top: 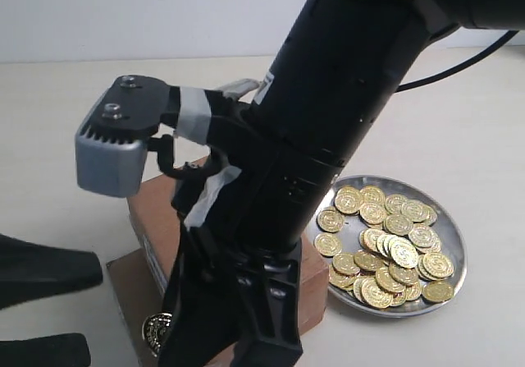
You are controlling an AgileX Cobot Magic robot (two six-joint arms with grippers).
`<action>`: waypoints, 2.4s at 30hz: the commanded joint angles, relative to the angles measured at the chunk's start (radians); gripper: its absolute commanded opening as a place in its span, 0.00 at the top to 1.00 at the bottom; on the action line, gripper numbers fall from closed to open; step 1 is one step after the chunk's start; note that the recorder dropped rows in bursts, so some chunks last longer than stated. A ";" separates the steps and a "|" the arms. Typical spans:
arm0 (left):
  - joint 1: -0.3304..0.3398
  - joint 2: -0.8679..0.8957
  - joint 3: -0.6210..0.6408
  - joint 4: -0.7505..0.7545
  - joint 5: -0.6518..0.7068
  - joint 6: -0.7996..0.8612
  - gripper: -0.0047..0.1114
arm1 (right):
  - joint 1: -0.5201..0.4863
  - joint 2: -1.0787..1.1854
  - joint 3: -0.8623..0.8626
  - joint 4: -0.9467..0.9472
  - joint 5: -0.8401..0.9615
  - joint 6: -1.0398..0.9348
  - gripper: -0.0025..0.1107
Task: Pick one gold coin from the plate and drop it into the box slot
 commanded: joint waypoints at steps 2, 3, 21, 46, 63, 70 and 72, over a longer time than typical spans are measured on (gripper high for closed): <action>-0.113 0.062 -0.006 0.145 -0.006 0.000 0.50 | 0.012 0.001 0.004 -0.006 -0.001 -0.010 0.74; -0.134 0.069 -0.006 0.151 -0.024 0.000 0.50 | 0.012 0.001 0.004 -0.004 -0.001 -0.010 0.74; -0.250 0.232 -0.062 0.197 -0.194 0.000 0.74 | 0.012 0.001 0.004 0.009 -0.001 -0.008 0.74; -0.250 0.236 -0.062 0.195 -0.190 -0.011 0.96 | 0.012 0.001 0.004 0.000 -0.001 -0.010 0.74; -0.113 0.324 -0.235 0.226 -0.195 -0.963 0.96 | -0.040 -0.405 -0.067 -0.584 -0.040 0.530 0.51; -0.055 0.504 -0.481 0.650 0.161 -0.762 0.96 | -0.040 -0.550 -0.065 -0.568 -0.001 0.550 0.51; -0.055 0.530 -0.481 0.679 0.159 -0.504 0.96 | -0.040 -0.577 -0.057 -0.571 -0.001 0.550 0.51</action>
